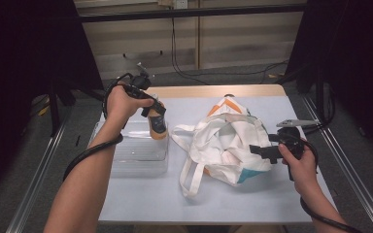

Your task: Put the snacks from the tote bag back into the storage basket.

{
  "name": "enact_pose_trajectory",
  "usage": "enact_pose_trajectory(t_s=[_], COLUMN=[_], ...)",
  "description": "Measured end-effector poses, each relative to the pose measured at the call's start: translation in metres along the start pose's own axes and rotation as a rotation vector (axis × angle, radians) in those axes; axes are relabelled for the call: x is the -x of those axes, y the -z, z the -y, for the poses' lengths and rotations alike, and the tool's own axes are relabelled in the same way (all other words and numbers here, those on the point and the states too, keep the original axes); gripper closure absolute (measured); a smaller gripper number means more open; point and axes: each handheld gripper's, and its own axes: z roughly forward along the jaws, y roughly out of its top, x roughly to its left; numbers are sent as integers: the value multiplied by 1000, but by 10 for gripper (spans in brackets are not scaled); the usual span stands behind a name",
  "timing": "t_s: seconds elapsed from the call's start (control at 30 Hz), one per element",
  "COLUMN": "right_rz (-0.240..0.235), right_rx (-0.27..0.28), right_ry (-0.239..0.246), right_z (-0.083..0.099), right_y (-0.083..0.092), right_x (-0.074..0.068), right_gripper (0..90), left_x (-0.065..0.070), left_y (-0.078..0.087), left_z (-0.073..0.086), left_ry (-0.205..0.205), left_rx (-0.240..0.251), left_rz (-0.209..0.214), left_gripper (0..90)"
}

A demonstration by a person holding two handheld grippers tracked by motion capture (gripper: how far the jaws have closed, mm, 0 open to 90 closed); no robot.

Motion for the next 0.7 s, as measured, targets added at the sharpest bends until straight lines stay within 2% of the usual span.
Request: enact_pose_trajectory(t_s=[0.13, 0.6, 0.63, 0.7], right_rz=[1, -3, -4, -3], right_rx=[-3, -8, -6, -5], right_ry=[-1, 4, 0, 2], right_z=[0, 0, 0, 0], right_y=[0, -2, -2, -2], right_x=[0, 0, 0, 0], right_gripper=[26, 28, 28, 27], left_x=[0, -1, 0, 0], left_y=[-5, -13, -14, -14], left_z=[1, 2, 2, 2], left_ry=[6, -15, -5, -20], left_rx=[-4, -23, -22, -25], left_rz=[0, -8, -7, -6], left_gripper=[301, 301, 301, 301])
